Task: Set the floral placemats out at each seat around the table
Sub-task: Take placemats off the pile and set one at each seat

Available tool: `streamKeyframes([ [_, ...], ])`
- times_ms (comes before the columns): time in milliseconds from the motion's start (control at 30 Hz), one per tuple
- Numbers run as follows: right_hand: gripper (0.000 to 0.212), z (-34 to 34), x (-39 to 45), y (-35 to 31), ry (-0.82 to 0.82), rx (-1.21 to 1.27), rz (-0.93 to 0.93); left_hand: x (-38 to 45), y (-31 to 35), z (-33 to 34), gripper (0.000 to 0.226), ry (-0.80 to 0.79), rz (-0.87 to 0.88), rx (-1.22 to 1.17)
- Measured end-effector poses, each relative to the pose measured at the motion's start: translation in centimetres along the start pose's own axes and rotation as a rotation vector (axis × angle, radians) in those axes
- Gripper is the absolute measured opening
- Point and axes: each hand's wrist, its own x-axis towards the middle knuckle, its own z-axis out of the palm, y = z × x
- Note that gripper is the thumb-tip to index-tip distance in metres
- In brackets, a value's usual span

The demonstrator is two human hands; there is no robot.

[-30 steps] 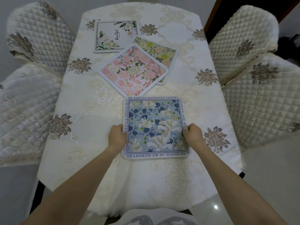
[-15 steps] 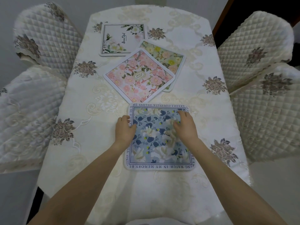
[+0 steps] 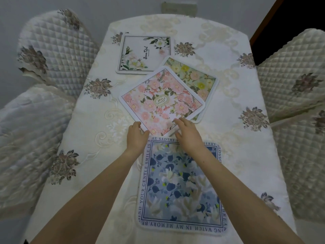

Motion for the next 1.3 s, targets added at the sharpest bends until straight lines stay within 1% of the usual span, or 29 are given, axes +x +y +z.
streamKeyframes([
  [100, 0.045, 1.1, 1.4, 0.2, -0.083, -0.136, -0.044, 1.5, 0.4, 0.5, 0.058, 0.048, -0.115, -0.109],
  [200, 0.043, 1.8, 1.8, 0.5, -0.121, -0.182, -0.031, 2.4, 0.8, 0.9, 0.059, 0.123, -0.352, -0.353],
  [267, 0.053, 1.9, 1.8, 0.7, -0.143, -0.192, -0.025, 3.1, 0.9, 1.0, 0.052, 0.126, -0.471, -0.499],
  [300, 0.059, 1.9, 1.8, 0.7, -0.146, -0.194, -0.03, 3.4, 0.8, 1.0, 0.042, 0.111, -0.492, -0.553],
  [367, 0.07, 1.8, 1.7, 0.8, -0.152, -0.188, -0.033, 3.7, 0.7, 0.9, 0.017, 0.073, -0.464, -0.618],
  [400, 0.073, 1.8, 1.7, 0.7, -0.157, -0.181, -0.029, 3.6, 0.7, 0.8, 0.014, 0.056, -0.426, -0.634],
  [433, 0.074, 1.7, 1.7, 0.7, -0.16, -0.174, -0.025, 3.5, 0.8, 0.8, 0.015, 0.032, -0.377, -0.657],
  [500, 0.073, 1.8, 1.7, 0.5, -0.154, -0.161, -0.016, 3.0, 1.2, 0.8, 0.029, -0.055, -0.266, -0.733],
  [567, 0.071, 1.8, 1.7, 0.4, -0.141, -0.159, -0.013, 2.7, 1.8, 0.9, 0.041, -0.13, -0.192, -0.761],
  [633, 0.071, 1.8, 1.8, 0.4, -0.135, -0.159, -0.009, 3.0, 2.3, 0.9, 0.046, -0.152, -0.16, -0.782],
  [733, 0.061, 1.4, 2.2, 0.4, -0.113, -0.123, -0.006, 3.7, 3.5, 0.3, 0.049, -0.138, -0.134, -0.852],
  [800, 0.06, 1.1, 2.4, 0.3, -0.069, -0.092, -0.029, 4.3, 4.4, -0.4, 0.049, -0.117, -0.087, -0.823],
  [867, 0.065, 0.7, 2.6, 0.2, -0.003, -0.055, -0.057, 4.8, 5.0, -1.0, 0.055, -0.114, -0.065, -0.838],
  [933, 0.067, 0.3, 2.7, 0.1, 0.081, -0.053, -0.075, 5.0, 5.3, -1.5, 0.062, -0.14, -0.078, -0.901],
  [1000, 0.061, 0.0, 2.7, 0.0, 0.18, -0.027, -0.066, 4.5, 5.2, -1.9, 0.062, -0.169, -0.109, -0.937],
  [1100, 0.058, -0.4, 1.7, 0.5, 0.282, 0.167, 0.039, 2.9, 3.9, -2.6, 0.061, -0.22, -0.144, -0.991],
  [1200, 0.057, -1.3, 0.0, 1.7, 0.324, 0.404, 0.268, 0.8, 2.3, -3.3, 0.059, -0.266, -0.181, -0.995],
  [1300, 0.039, -2.5, -1.7, 2.9, 0.397, 0.505, 0.425, -1.6, 0.3, -4.1, 0.056, -0.322, -0.205, -0.981],
])
